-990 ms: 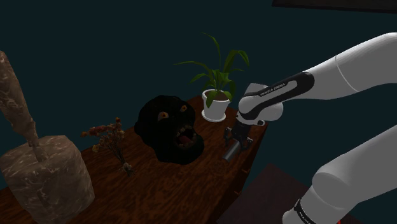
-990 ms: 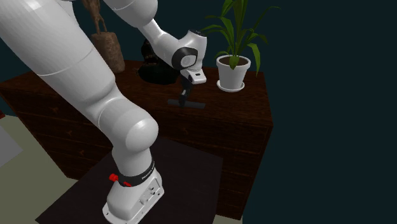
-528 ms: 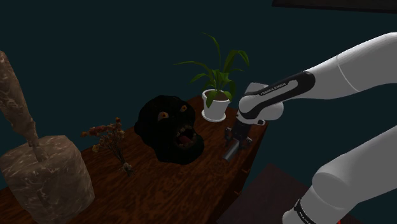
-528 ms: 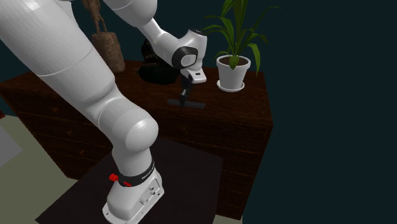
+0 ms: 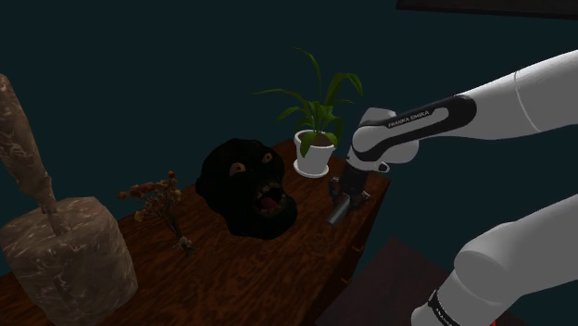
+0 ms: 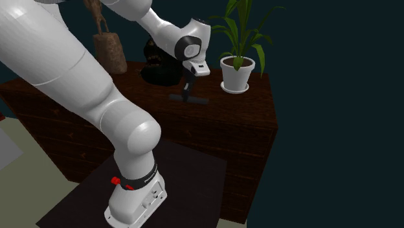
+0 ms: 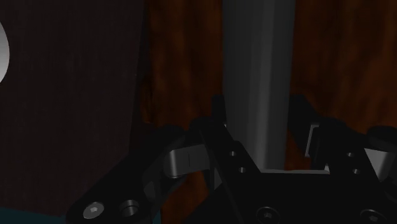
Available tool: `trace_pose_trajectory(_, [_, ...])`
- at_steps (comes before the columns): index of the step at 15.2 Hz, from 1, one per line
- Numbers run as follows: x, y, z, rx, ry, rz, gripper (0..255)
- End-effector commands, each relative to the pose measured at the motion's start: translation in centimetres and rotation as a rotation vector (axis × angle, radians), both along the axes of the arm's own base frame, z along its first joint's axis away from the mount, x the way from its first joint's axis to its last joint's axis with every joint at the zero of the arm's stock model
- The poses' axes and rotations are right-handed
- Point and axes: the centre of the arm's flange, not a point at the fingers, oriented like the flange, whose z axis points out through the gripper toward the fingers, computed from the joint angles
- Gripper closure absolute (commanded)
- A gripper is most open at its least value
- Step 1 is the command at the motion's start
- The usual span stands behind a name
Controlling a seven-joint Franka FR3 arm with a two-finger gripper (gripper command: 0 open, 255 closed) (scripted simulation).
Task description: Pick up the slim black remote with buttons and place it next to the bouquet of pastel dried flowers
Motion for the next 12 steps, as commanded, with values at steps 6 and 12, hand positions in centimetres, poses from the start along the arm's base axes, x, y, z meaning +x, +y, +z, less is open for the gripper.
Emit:
trace_pose_trajectory(6, [-0.1,-0.1,3.8,0.0,0.001,0.0,255])
trace_pose_trajectory(12, [-0.1,-0.1,6.9,0.0,0.001,0.0,255])
